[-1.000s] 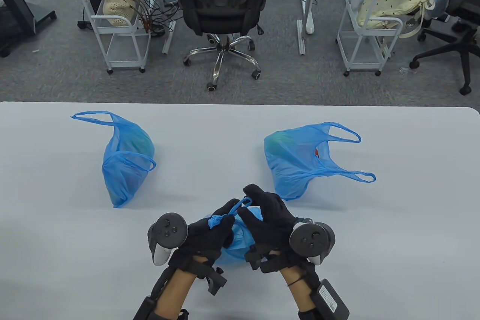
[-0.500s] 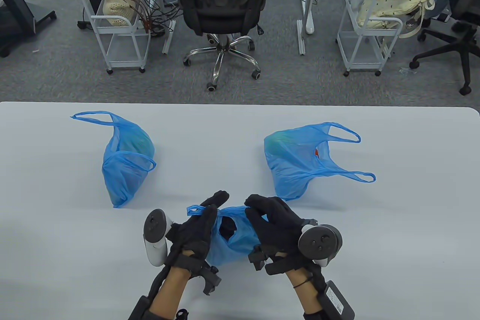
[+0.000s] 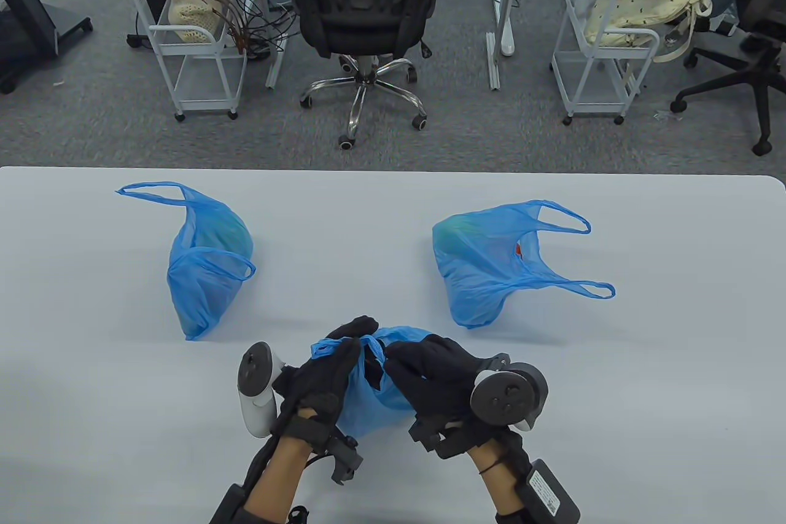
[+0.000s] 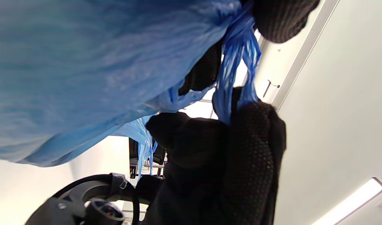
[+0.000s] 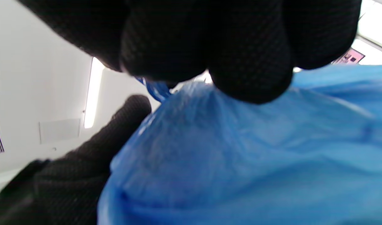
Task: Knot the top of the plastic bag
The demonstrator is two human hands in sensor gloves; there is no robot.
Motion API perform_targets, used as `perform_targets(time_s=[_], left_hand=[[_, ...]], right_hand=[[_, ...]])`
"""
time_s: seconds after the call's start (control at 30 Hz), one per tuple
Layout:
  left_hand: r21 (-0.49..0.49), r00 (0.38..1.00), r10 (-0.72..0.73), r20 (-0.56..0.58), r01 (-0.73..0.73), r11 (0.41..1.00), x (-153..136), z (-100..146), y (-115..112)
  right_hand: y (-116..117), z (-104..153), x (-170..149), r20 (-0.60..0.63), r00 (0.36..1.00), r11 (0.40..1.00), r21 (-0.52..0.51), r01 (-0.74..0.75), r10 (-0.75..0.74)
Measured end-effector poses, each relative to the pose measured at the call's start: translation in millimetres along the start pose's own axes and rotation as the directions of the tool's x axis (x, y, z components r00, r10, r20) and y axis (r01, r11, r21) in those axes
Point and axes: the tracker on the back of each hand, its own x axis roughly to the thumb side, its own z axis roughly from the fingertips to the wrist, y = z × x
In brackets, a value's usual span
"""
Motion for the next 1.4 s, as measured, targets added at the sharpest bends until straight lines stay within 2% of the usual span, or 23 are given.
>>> perform_targets(time_s=[0.1, 0.2, 0.33, 0.4, 0.47, 0.53, 0.57, 0.6, 0.67, 0.73, 0.8, 0.87, 0.93, 1.0, 1.03, 1.13, 1.27, 1.4], left_hand=[[0.000, 1.000, -0.012, 0.000, 0.012, 1.000, 0.7, -0.1, -0.4], [0.022, 0.996, -0.085, 0.010, 0.085, 0.996, 4.5, -0.7, -1.2], [0.076, 0.992, -0.120, 0.025, 0.118, 0.990, 7.8, -0.6, 0.8], [0.088, 0.992, -0.120, 0.031, 0.117, 0.989, 9.3, -0.1, 1.3], [0.096, 0.990, -0.133, 0.037, 0.129, 0.987, 10.2, 0.1, 1.8], [0.073, 0.991, -0.125, 0.043, 0.122, 0.990, 12.1, 0.1, 0.4], [0.066, 0.990, -0.135, 0.046, 0.132, 0.989, 13.4, 0.0, -0.8], [0.052, 0.986, -0.156, 0.052, 0.153, 0.987, 14.5, -0.5, -1.9], [0.007, 0.979, -0.196, 0.057, 0.196, 0.981, 16.9, -1.3, -6.4], [-0.016, 0.971, -0.228, 0.065, 0.230, 0.973, 18.6, -1.4, -10.4], [-0.023, 0.960, -0.271, 0.073, 0.274, 0.962, 20.4, -1.5, -12.8], [-0.011, 0.939, -0.337, 0.074, 0.339, 0.941, 22.3, -1.0, -12.0], [0.001, 0.906, -0.415, 0.085, 0.416, 0.909, 24.6, -0.8, -9.1], [0.066, 0.856, -0.508, 0.100, 0.504, 0.861, 28.5, 1.3, -8.2], [0.085, 0.833, -0.544, 0.103, 0.538, 0.839, 29.7, 1.7, -8.0], [0.211, 0.728, -0.678, 0.104, 0.650, 0.730, 34.1, 6.5, -9.7], [0.298, 0.609, -0.786, 0.106, 0.735, 0.609, 38.0, 10.2, -14.9], [0.352, 0.597, -0.794, 0.114, 0.723, 0.594, 37.9, 12.6, -17.0]], right_hand=[[5.8, -0.7, 0.3, -0.005, 1.000, 0.997, 0.072, -0.028, 0.029], [10.0, -2.0, 0.5, -0.003, 0.998, 0.990, 0.126, -0.069, 0.070], [10.2, -2.9, -4.8, -0.048, 0.999, 0.982, 0.190, -0.015, 0.025], [7.3, -2.4, -9.6, -0.082, 0.996, 0.983, 0.180, 0.047, -0.033], [-0.1, 0.3, -12.5, -0.091, 0.993, 0.995, 0.055, 0.084, -0.079], [-11.6, 4.8, -12.8, -0.066, 0.997, 0.982, -0.190, 0.013, -0.026], [-15.7, 4.9, -13.6, -0.060, 0.998, 0.975, -0.223, -0.021, 0.008], [-17.7, 3.8, -14.7, -0.059, 0.998, 0.980, -0.196, -0.031, 0.019], [-14.1, 2.6, -22.1, -0.140, 0.989, 0.999, -0.033, 0.036, -0.040], [-4.0, 2.0, -29.6, -0.198, 0.968, 0.976, 0.116, 0.182, -0.157], [4.2, 3.1, -33.0, -0.250, 0.948, 0.951, 0.189, 0.247, -0.196], [7.2, 2.3, -32.1, -0.263, 0.949, 0.957, 0.182, 0.227, -0.175], [7.0, 0.4, -27.6, -0.242, 0.966, 0.976, 0.170, 0.137, -0.093], [4.3, -0.3, -24.9, -0.194, 0.980, 0.986, 0.167, -0.001, 0.034], [4.3, -0.4, -24.7, -0.194, 0.980, 0.986, 0.166, -0.006, 0.038], [7.5, 0.9, -27.6, -0.237, 0.970, 0.981, 0.174, 0.088, -0.045], [8.2, 1.5, -32.0, -0.258, 0.963, 0.974, 0.191, 0.125, -0.073], [8.2, 3.0, -38.3, -0.304, 0.932, 0.955, 0.157, 0.251, -0.195]])
